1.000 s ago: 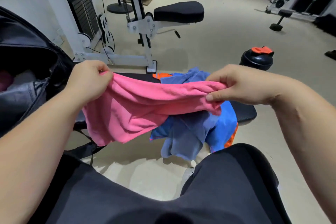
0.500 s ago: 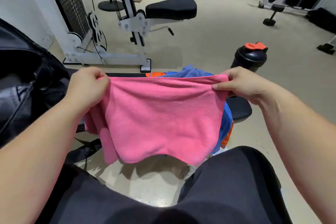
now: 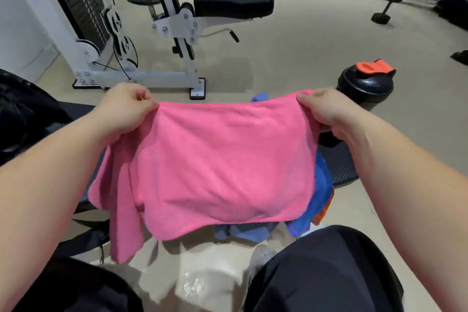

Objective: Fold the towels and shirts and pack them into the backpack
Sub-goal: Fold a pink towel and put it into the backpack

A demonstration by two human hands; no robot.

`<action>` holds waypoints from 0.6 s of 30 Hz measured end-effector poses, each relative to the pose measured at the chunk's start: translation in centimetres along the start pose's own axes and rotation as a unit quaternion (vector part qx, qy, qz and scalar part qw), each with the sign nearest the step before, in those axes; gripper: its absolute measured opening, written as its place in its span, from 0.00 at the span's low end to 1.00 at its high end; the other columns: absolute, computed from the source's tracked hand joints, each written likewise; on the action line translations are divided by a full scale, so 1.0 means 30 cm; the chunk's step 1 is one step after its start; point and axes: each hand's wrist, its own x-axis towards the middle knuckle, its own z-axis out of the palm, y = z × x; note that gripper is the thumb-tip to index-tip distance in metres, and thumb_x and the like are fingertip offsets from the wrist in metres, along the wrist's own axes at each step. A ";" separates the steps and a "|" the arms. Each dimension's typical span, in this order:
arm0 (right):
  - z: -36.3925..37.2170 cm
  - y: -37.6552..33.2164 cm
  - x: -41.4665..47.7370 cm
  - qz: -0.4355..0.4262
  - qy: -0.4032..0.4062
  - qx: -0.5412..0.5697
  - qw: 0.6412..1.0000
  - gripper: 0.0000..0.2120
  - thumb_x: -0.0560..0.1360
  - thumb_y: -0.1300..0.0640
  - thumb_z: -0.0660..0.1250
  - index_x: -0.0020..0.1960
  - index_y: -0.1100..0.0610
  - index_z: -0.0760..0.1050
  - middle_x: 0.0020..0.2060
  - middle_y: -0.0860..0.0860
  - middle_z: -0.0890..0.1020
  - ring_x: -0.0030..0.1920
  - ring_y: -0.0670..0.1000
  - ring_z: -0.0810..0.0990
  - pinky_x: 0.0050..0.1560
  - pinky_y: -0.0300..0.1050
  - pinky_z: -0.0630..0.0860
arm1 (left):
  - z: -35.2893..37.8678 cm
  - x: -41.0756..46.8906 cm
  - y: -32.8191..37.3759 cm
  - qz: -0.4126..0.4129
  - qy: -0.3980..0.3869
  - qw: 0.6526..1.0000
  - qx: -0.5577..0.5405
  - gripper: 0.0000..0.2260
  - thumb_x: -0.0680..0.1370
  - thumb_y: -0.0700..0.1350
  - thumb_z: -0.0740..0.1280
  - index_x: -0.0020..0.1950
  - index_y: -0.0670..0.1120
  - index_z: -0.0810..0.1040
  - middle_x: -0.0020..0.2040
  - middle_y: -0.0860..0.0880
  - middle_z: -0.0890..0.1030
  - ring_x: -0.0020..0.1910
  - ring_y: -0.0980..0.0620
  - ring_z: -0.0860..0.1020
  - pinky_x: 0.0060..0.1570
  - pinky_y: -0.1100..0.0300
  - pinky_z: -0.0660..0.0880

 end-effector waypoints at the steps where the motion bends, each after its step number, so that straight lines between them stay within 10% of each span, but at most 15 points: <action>1: 0.025 -0.016 0.039 -0.026 0.021 -0.044 0.999 0.15 0.82 0.51 0.62 0.51 0.61 0.81 0.35 0.54 0.76 0.34 0.53 0.73 0.35 0.43 0.69 | 0.011 0.038 0.013 0.013 0.020 0.999 0.040 0.07 0.76 0.44 0.69 0.39 0.44 0.81 0.37 0.47 0.81 0.38 0.46 0.78 0.37 0.58 0.75; 7: 0.139 -0.010 0.226 -0.039 0.093 -0.207 0.973 0.17 0.84 0.52 0.57 0.59 0.60 0.82 0.58 0.62 0.82 0.59 0.62 0.79 0.54 0.47 0.73 | 0.118 0.219 0.004 0.073 0.023 0.980 0.185 0.05 0.76 0.43 0.68 0.43 0.44 0.83 0.47 0.42 0.84 0.50 0.37 0.79 0.50 0.50 0.75; 18: 0.239 0.058 0.346 -0.008 0.219 -0.186 0.958 0.18 0.78 0.51 0.63 0.67 0.54 0.74 0.64 0.58 0.76 0.65 0.62 0.74 0.58 0.49 0.70 | 0.303 0.344 -0.154 0.076 0.009 0.979 0.187 0.05 0.79 0.47 0.66 0.47 0.49 0.80 0.48 0.43 0.83 0.51 0.38 0.78 0.47 0.49 0.75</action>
